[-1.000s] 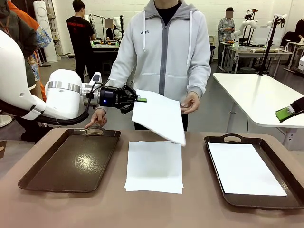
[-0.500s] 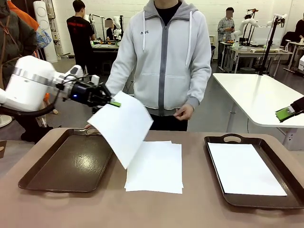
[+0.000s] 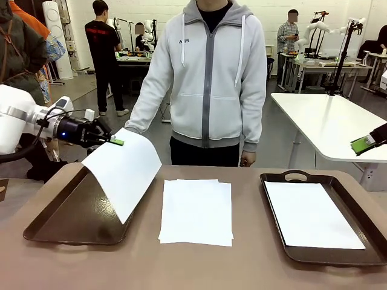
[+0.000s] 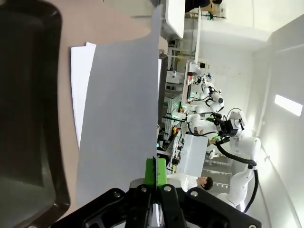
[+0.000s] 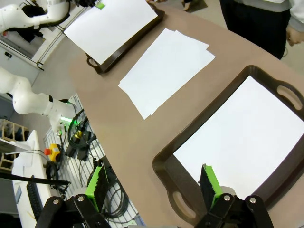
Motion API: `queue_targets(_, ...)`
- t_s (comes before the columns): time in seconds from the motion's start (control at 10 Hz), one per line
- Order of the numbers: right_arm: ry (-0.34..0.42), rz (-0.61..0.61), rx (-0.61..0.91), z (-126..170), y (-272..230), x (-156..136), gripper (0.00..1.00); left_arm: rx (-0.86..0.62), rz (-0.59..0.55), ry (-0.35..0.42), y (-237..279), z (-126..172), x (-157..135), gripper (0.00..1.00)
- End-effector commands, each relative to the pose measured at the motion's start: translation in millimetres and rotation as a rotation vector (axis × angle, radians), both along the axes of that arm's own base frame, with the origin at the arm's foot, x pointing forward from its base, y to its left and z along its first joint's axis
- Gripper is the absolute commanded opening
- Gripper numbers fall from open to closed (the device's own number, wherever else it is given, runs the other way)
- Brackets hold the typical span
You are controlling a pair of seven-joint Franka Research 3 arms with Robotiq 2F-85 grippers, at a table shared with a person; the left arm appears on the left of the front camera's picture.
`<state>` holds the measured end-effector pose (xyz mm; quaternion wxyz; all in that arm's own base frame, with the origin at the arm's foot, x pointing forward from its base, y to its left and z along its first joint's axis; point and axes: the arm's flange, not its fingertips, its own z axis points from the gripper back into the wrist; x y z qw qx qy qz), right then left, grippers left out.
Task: Sort the A4 documents.
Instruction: Place the A4 Paper in the designated Handle tray.
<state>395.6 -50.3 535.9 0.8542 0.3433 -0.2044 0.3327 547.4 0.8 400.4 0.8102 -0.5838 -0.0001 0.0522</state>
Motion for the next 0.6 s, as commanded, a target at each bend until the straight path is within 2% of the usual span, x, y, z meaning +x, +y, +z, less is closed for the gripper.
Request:
queue_targets(0.0,-0.001,0.006,0.007,-1,0,1,1.00,-0.016,0.010,-0.033,19,-23,3,0.01)
queue_targets(0.2,-0.001,0.006,0.007,-1,0,1,1.00,0.003,0.056,-0.022,40,-48,5,0.01)
queue_targets(0.3,-0.001,0.006,0.007,-1,0,1,1.00,0.051,0.115,-0.017,50,-54,6,0.01)
queue_targets(0.5,-0.001,0.006,0.007,-1,0,1,1.00,0.162,0.123,-0.014,64,-62,8,0.01)
